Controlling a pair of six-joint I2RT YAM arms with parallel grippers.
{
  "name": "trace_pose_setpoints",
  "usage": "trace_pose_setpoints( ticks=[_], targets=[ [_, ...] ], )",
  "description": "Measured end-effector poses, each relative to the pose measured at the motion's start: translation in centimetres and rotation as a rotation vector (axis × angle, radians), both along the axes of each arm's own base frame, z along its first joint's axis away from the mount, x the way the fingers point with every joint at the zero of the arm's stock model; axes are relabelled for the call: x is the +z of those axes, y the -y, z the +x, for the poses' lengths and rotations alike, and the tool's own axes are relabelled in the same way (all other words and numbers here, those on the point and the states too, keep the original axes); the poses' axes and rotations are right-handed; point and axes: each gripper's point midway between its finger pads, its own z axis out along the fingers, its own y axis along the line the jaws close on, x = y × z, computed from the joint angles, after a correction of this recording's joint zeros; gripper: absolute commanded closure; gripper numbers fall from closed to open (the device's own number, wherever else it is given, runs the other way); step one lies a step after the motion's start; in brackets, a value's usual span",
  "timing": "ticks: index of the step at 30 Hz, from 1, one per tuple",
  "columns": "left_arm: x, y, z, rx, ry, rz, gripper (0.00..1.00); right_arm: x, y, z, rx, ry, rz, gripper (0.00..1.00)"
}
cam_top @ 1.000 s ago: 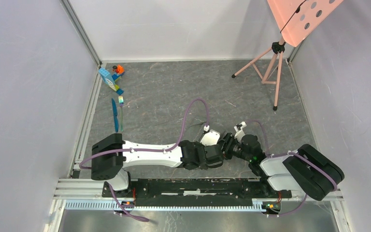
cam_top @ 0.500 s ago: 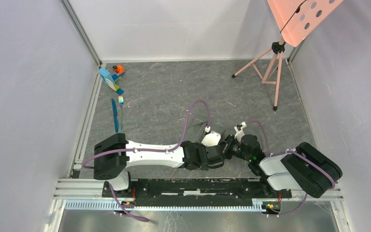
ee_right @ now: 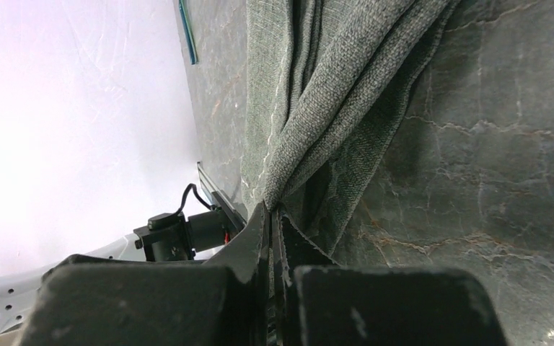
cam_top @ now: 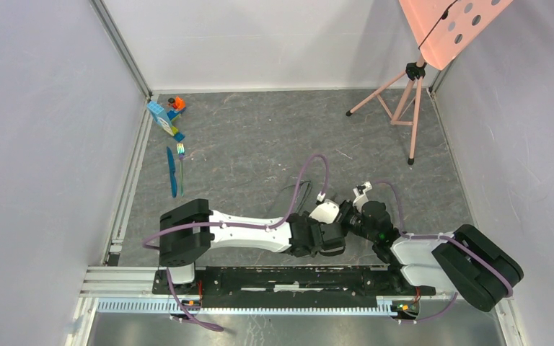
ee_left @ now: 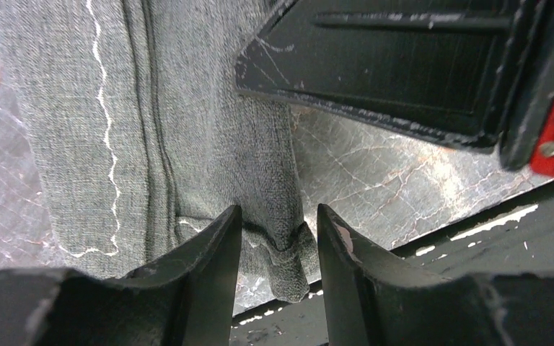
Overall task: Fold the napkin into a case and place the utensils inside
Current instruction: Fold the 2/3-rectangle-folded napkin at the center of the board.
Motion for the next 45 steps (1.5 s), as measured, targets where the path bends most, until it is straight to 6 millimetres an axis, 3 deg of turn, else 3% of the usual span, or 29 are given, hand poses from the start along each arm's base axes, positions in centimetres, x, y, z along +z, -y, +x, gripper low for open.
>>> trace_pose_setpoints(
  ticks=[6,8,10,13,15,17,21,29,30,31,33,35,42,45],
  targets=[
    [0.8,0.5,0.8,0.013,0.046,0.022,0.47,-0.5,0.1,-0.1,-0.010,-0.013,-0.018,1.00],
    [0.9,0.4,0.9,0.014,0.054,0.027,0.55,-0.5,0.1,-0.1,-0.011,-0.014,-0.018,1.00],
    [0.9,0.3,0.9,0.014,0.058,0.035,0.69,-0.5,0.1,-0.1,-0.013,-0.015,-0.018,0.99],
    [0.8,0.0,1.1,0.015,0.071,0.063,0.78,-0.5,0.1,-0.1,-0.014,-0.015,-0.017,0.98],
    [0.7,-0.2,1.2,0.017,0.077,0.075,0.73,-0.5,0.1,-0.1,-0.016,-0.016,-0.018,0.99],
    [0.8,-0.4,1.4,0.020,0.087,0.086,0.57,-0.4,0.1,-0.1,-0.017,-0.015,-0.018,1.00],
    [0.9,-0.6,1.4,0.018,0.089,0.094,0.49,-0.2,0.1,0.0,-0.022,-0.007,-0.013,1.00],
    [0.2,-0.4,1.4,0.016,0.083,0.105,0.48,-0.3,0.3,-0.1,-0.024,-0.015,-0.021,1.00],
    [0.1,-0.3,1.4,0.015,0.083,0.106,0.51,-0.3,0.3,-0.1,-0.025,-0.015,-0.021,1.00],
    [0.1,-0.3,1.4,0.015,0.084,0.104,0.60,-0.3,0.3,-0.1,-0.026,-0.014,-0.022,0.99],
    [0.2,-0.1,1.4,0.012,0.085,0.101,0.77,-0.3,0.3,-0.1,-0.025,-0.014,-0.022,0.95],
    [0.3,-0.1,1.5,0.002,0.089,0.104,0.87,-0.3,0.3,-0.1,-0.024,-0.013,-0.025,0.78],
    [0.5,-0.5,1.8,0.009,0.090,0.100,0.93,-1.1,1.1,0.4,-0.030,0.021,-0.077,0.38],
    [1.1,-1.1,1.9,0.014,0.090,0.084,0.93,-1.5,1.9,1.2,-0.050,0.037,-0.102,0.28]
  ],
)
